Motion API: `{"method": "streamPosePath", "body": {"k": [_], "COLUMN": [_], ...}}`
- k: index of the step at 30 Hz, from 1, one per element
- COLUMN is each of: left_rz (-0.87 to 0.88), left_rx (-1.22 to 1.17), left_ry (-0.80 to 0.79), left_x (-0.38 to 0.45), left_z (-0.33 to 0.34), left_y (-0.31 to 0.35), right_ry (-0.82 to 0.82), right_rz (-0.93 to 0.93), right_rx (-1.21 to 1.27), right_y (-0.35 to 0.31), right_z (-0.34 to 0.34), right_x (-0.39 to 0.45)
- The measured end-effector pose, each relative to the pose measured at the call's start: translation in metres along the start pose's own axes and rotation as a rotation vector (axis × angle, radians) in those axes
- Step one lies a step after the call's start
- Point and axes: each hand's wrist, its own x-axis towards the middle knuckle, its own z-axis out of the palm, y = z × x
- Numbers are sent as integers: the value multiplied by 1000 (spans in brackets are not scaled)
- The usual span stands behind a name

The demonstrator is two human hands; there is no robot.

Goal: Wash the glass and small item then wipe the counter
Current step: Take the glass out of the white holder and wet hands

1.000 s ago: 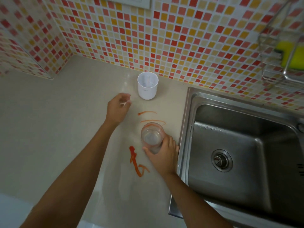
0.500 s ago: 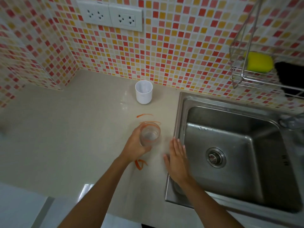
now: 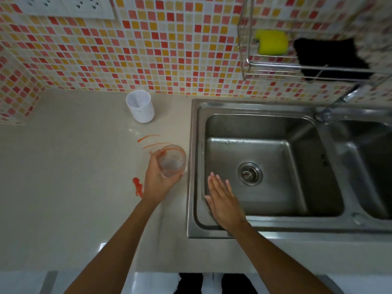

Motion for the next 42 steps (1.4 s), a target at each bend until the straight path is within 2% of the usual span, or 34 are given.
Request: {"method": "streamPosePath", "body": {"k": [3,10,17,23,27,35,42], "left_rz": [37,57,81,70,126,189,240], "left_rx": [-28,-81,52,205,338,517,795], "left_ry": [-31,-211,-232,-231,-281,-357,-370], "left_x": [-3,-14,-25,-29,-29,-19,-9], "left_z": [32,126,204,237,244,272,283], "left_y": [22,65,87,83,80,85,85], "right_ry": [37,34,10,189,250,293,185], "right_rz": [95,323,297,230,257,237,257], "right_rx": [-30,-38,23,14,-4,27,3], "right_y": [38,126,193,202,196,204,203], "right_z": [-14,-35,-44,-30,-40,-27,-25], "right_x": [-28,-87,-124,-137,-139,-137,-137]}}
